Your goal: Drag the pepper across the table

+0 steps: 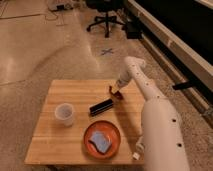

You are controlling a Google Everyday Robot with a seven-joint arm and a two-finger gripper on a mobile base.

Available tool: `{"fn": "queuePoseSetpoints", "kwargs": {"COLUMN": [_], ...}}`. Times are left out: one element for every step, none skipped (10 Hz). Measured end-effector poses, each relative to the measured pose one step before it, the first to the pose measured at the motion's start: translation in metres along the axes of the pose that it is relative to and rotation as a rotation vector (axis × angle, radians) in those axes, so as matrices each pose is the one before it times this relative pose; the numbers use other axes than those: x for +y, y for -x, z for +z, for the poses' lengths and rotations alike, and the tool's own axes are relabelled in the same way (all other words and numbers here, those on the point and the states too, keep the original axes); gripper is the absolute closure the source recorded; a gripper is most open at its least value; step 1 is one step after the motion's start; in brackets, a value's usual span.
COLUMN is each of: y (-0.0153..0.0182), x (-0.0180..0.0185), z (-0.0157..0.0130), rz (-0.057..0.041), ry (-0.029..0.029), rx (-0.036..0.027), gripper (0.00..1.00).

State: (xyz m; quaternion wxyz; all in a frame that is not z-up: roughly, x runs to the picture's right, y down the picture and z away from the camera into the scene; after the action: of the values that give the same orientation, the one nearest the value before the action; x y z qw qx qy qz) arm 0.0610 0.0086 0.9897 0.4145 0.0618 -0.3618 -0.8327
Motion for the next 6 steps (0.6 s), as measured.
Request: {"fn": "queuePoseSetpoints", "kwargs": {"y": [-0.00320, -0.00286, -0.00267, -0.00453, -0.00323, -0.00268], "x": [-0.00633, -0.00584, -0.00488, -0.00837, -0.00674, -0.00602], "z": [0.00291, 0.00289, 0.00191, 0.00229, 0.00218, 0.00187], "rz": [-0.00917, -0.00937, -0.00841, -0.01568, -0.01259, -0.01039], "ry": [-0.01357, -0.01246, -0.00998, -0.01585, -0.01265, -0.01109], "rx": [0.00332, 0.00240, 0.00231, 0.00345, 0.00176, 0.00028], "gripper": [1.00, 1.00, 1.00, 1.00, 1.00, 1.00]}}
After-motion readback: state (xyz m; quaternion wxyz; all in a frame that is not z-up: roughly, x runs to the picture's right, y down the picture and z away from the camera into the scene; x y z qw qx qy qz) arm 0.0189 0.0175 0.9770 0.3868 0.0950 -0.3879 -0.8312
